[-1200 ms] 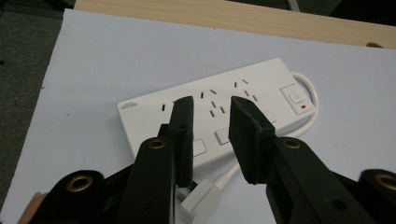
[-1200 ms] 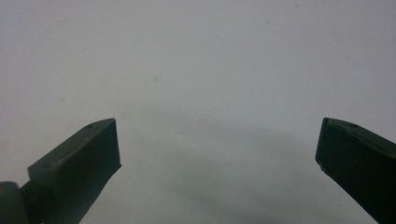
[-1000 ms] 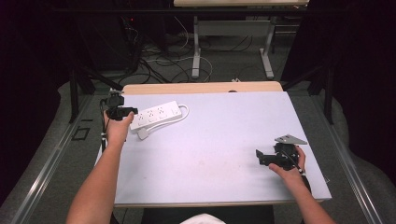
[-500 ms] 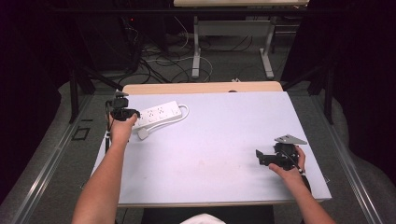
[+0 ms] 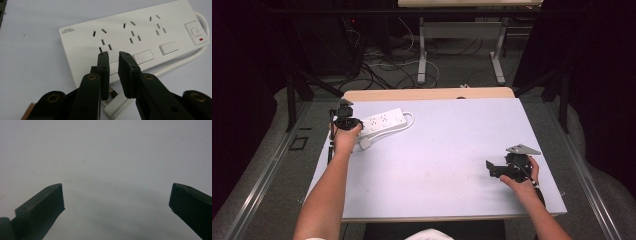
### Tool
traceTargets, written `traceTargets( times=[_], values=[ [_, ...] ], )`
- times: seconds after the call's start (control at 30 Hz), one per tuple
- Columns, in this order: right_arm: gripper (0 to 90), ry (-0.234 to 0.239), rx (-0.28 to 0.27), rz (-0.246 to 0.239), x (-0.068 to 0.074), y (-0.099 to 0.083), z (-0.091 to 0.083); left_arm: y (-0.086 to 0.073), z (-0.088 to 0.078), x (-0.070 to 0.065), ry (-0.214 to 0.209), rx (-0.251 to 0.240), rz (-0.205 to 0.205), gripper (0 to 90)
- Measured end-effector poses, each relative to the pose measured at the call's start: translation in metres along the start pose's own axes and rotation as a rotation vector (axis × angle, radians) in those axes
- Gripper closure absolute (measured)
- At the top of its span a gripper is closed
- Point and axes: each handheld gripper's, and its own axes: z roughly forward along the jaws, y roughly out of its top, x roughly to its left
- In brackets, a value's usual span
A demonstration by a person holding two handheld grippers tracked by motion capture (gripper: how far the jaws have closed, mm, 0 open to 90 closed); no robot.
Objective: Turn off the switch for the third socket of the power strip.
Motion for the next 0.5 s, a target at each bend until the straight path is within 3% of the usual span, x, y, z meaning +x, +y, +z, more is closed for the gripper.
traceTargets(
  times=[0.5],
  values=[
    [0.0, 0.003, 0.001, -0.003, -0.0007, -0.0002, 0.0008, -0.0001, 0.0075, 0.0037, 0.017, 0.030, -0.031, 83.7]
  ],
)
